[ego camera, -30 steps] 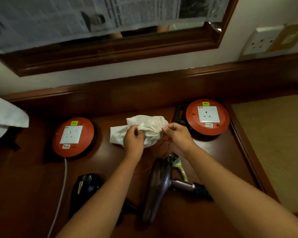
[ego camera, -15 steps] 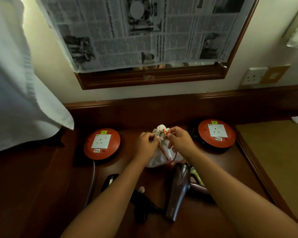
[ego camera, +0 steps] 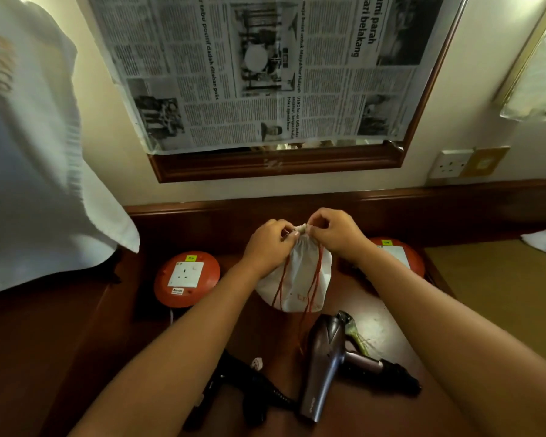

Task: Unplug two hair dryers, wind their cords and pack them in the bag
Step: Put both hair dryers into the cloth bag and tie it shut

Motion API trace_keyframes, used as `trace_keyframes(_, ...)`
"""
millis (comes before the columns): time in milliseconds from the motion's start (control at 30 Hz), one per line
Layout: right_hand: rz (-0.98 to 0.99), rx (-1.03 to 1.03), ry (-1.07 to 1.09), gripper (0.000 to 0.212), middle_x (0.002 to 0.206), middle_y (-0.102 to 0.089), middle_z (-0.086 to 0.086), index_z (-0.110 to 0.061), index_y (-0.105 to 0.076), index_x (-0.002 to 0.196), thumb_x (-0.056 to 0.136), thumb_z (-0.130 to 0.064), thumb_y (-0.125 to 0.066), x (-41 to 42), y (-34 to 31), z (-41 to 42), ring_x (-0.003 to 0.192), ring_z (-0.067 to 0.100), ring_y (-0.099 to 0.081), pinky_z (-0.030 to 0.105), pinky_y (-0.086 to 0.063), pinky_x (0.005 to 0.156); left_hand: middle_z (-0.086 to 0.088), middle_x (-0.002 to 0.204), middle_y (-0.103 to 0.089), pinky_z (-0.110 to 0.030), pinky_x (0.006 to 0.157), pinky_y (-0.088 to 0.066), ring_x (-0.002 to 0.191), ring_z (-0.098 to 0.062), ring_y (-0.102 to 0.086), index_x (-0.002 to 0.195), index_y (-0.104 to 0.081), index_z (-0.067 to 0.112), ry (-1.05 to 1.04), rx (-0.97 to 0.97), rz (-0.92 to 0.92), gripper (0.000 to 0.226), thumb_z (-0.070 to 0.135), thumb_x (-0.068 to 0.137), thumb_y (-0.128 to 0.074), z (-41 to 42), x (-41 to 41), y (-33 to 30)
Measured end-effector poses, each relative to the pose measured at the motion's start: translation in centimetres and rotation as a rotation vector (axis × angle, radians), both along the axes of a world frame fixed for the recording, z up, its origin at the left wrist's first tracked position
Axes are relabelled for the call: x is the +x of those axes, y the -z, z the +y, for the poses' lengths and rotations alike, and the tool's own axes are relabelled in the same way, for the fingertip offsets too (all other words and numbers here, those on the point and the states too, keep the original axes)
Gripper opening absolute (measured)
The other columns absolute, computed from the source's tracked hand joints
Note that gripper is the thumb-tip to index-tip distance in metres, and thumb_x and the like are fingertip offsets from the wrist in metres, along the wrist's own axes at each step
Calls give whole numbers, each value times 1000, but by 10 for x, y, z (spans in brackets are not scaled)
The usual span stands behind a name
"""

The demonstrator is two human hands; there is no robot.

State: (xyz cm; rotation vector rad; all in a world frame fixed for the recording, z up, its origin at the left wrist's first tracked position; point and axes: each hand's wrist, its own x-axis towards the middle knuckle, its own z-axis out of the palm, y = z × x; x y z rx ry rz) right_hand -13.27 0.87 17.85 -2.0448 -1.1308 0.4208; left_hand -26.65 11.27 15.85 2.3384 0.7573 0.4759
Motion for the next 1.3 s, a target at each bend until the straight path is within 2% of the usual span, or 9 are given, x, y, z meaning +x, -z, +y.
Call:
trace_keyframes(167,83,26,48,4,82,-66,5,-15,-65,86,84,-20,-65,14,-9,7,80,22,-65,36,-56,70,4,88,-60,-24,62,-45,80,-9,-55,99,-63,19,-55,-143,49,18,35,92,-58,3,17,-14)
trace_keyframes(300,119,-49,-76,17,85,-68,10,-14,-60,103,86,-18,-64,21,-11,7,75,26,-67,37,-57,65,7,75,-58,-21,53,-35,70,-8,-53,86,-64,19,-82,-181,14,9,29,88,-64,6,26,-20)
trace_keyframes(433,-47,-187,-195,17,84,-63,-1,-20,-64,102,85,-22,-64,28,-16,10,73,13,-61,22,-46,58,5,78,-61,-20,56,-39,73,-9,-57,86,-66,19,-73,-196,4,8,27,88,-64,3,33,-17)
trace_keyframes(600,-186,-253,-222,14,84,-62,0,-19,-61,99,88,-27,-59,27,-9,11,75,19,-60,35,-52,66,3,84,-62,-22,63,-44,81,-14,-58,85,-64,20,-103,-168,-8,4,22,88,-64,-2,33,-7)
trace_keyframes(700,-144,-194,-158,13,85,-63,3,-18,-60,101,91,-24,-55,19,-1,8,75,21,-60,38,-53,67,6,101,-49,-31,85,-41,97,-14,-51,93,-54,26,-252,-67,-17,11,27,88,-63,-13,32,5)
trace_keyframes(867,-27,-132,-106,14,88,-63,3,-18,-56,107,93,-20,-53,9,15,-1,78,21,-62,37,-55,68,2,114,-54,-33,92,-41,108,-17,-49,108,-59,22,-308,-123,64,24,39,92,-56,-21,27,24)
trace_keyframes(967,-37,-188,-139,16,86,-63,4,-22,-51,110,94,-22,-52,5,24,-3,74,23,-63,38,-56,65,-1,104,-62,-31,78,-51,93,-15,-57,104,-64,16,-238,-189,-11,17,26,95,-55,-23,24,28)
trace_keyframes(1067,-179,-240,-150,14,88,-60,2,-22,-54,107,94,-26,-51,4,28,-4,75,22,-60,39,-53,66,0,88,-61,-20,58,-41,77,-13,-56,89,-62,14,-235,-147,-54,7,17,93,-57,-26,20,28)
trace_keyframes(1300,-341,-106,-105,18,85,-51,1,-13,-58,86,92,-28,-51,-7,38,-7,69,21,-51,35,-42,57,2,69,-54,-20,49,-34,58,-9,-46,78,-57,12,-241,-140,-83,14,16,91,-57,-33,13,23)
